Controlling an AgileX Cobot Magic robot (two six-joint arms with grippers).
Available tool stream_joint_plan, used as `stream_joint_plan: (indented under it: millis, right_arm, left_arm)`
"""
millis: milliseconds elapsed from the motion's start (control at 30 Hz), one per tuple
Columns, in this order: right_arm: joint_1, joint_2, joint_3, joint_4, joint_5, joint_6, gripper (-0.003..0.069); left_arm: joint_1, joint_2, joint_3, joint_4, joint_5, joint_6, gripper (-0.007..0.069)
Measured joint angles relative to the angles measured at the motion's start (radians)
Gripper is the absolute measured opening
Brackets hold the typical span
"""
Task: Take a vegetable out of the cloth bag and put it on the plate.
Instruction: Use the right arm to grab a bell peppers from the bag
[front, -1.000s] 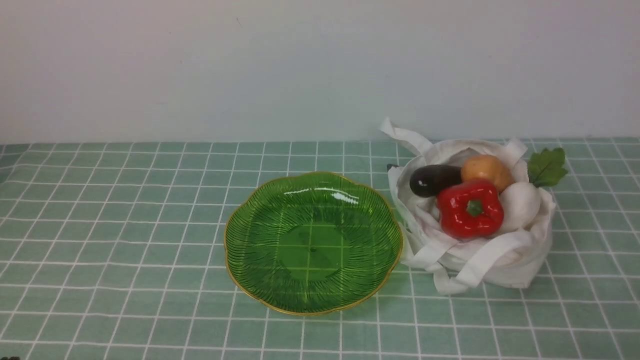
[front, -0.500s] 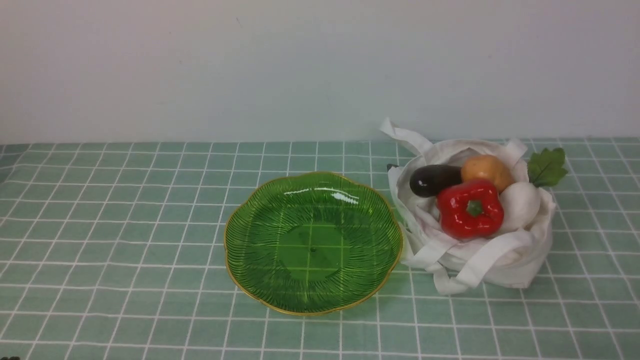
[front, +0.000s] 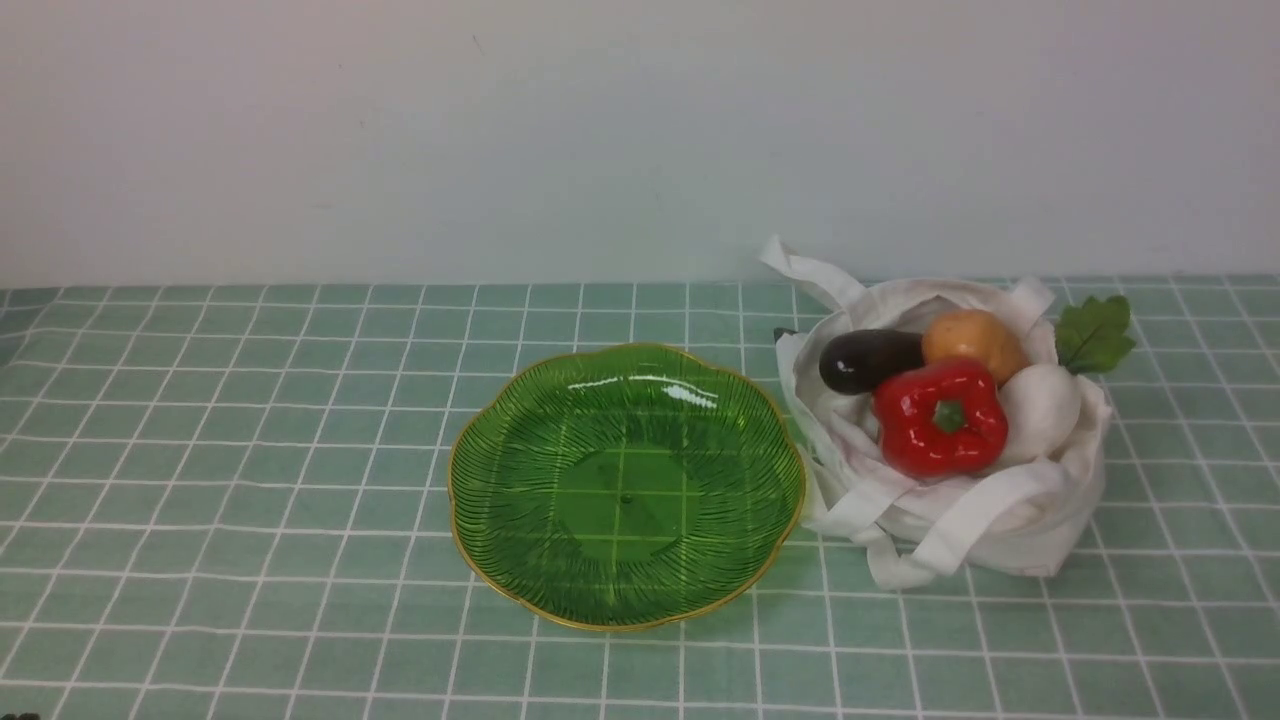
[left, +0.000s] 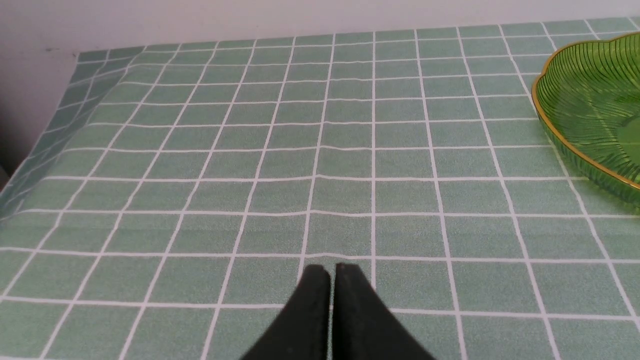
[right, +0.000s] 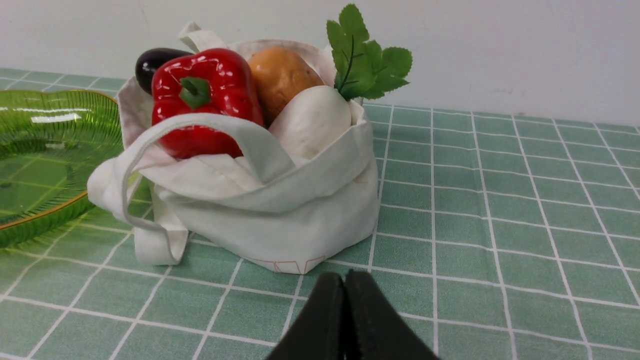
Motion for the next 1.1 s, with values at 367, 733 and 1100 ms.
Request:
stream_joint_plan:
  millis: [367,733,1100]
  right_arm:
    - [0.000,0.000,0.000,0.224,-0.002,0.139,-0.0015]
    - [0.000,0.000,0.006,0.745,-0.017,0.334,-0.0015]
    - [0.003,0.193,-0.396,0.454,0.178,0.145,-0.0015]
  left_arm:
    - [0.000,0.000,-0.001,0.000,0.000,0.000,-0.0008]
    - [0.000,0.000,-0.001,0.000,0.000,0.000,-0.0008]
    - [0.000,0.000,-0.001,0.000,0.000,0.000,-0.0008]
